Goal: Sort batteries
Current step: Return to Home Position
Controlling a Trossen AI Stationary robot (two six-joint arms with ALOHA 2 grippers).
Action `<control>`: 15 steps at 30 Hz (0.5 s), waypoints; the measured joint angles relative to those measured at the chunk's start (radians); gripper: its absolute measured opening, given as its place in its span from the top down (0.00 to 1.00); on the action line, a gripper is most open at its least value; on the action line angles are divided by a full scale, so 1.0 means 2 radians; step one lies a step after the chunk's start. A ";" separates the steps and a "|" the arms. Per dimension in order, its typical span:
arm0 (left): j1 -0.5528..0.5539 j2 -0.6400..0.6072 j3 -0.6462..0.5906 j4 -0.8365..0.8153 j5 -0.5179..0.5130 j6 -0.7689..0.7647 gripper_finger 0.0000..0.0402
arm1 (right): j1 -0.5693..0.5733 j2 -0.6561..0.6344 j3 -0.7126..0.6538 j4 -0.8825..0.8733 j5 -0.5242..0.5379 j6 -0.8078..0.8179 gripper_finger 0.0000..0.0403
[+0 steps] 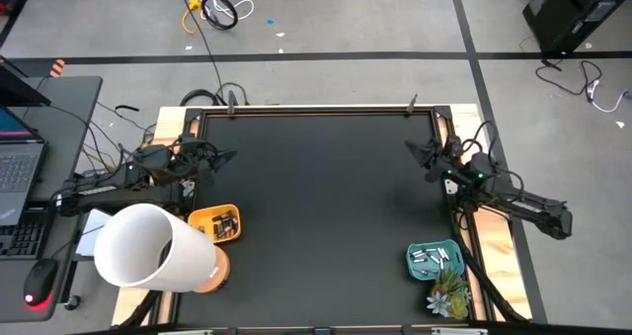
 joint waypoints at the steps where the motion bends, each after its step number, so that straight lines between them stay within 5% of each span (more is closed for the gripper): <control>1: 0.000 0.000 0.000 -0.002 0.000 -0.005 0.95 | 0.000 0.000 -0.003 0.000 0.000 0.001 1.00; 15: 0.000 0.001 0.000 -0.037 0.000 -0.015 0.95 | 0.000 0.001 -0.003 -0.067 0.000 -0.008 1.00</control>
